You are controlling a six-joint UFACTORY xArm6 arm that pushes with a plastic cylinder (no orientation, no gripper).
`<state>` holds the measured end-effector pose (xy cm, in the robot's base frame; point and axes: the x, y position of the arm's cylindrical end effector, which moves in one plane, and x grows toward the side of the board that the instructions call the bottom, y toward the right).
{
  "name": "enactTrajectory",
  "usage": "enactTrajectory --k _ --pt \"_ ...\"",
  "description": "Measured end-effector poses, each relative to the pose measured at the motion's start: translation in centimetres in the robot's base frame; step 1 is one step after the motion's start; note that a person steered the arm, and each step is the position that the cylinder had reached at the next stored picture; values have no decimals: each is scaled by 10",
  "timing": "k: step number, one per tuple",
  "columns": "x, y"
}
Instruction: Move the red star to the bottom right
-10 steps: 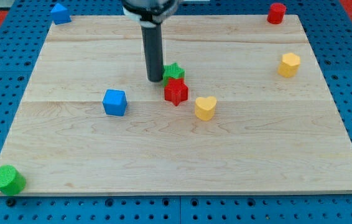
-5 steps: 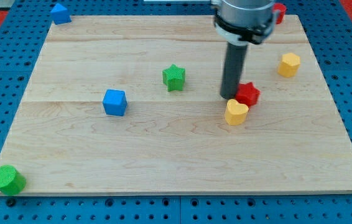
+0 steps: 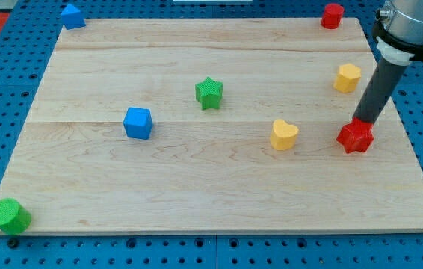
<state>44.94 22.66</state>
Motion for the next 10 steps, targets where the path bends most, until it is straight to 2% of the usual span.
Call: enactTrajectory --k 1,3,5,8,10 --pt "0 -1" --pt "2 -41" --pt "63 -36" --pt "95 -45" --pt "135 -48"
